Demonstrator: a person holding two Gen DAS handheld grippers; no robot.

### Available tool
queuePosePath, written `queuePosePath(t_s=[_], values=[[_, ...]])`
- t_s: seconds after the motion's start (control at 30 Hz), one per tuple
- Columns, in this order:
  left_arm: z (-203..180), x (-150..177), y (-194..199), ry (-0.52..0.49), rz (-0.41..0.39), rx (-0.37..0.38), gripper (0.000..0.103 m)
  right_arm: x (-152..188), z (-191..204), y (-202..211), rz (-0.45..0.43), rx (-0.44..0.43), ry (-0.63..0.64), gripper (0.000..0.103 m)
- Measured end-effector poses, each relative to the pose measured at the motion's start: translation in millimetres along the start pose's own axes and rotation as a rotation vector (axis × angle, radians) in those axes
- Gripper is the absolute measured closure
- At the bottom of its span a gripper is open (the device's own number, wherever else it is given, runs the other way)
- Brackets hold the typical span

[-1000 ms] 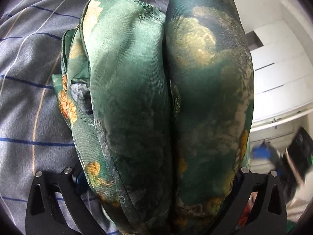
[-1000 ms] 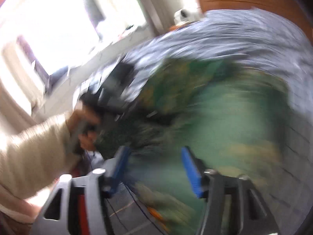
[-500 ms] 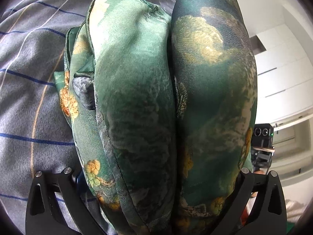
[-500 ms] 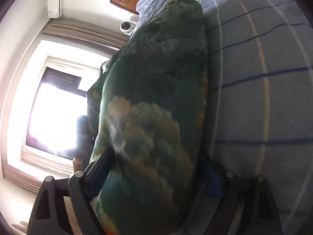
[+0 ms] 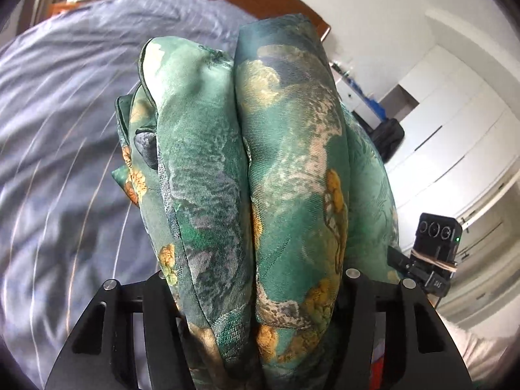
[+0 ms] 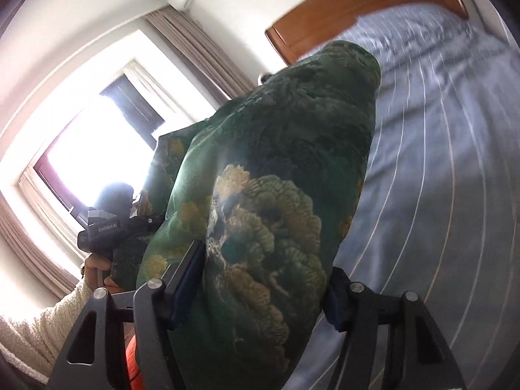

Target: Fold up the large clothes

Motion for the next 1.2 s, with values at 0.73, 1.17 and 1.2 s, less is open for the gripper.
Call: queuePosePath(t_s=[0.73,1.17,1.2], values=[[23.3,-14.8,-104.2,-0.119,-0.003,-0.19,0.008,-60.0,-171.3,-38.4,0.095,0.271,-0.154,0.011],[-121.9,56.5,14.8,-0.411,-0.344,-0.431,0.0,-49.4,-6.0,79.3,-0.094,0.868,0.449,0.011],[-129.3,63.7,16.2,-0.398,-0.34,-0.419,0.0,-48.5,-1.2,82.0,-0.097,0.868,0.445,0.011]])
Point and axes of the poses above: each gripper's, at about its wrist camera, not at the fingertips, and y roughly against the way its jaws point, z to its left, x to its underside, the point moved 3 cm from there along -y, roughly the way its jaws point, and after that the axes turned 13 degrees about -z, right-handed, at the moved point
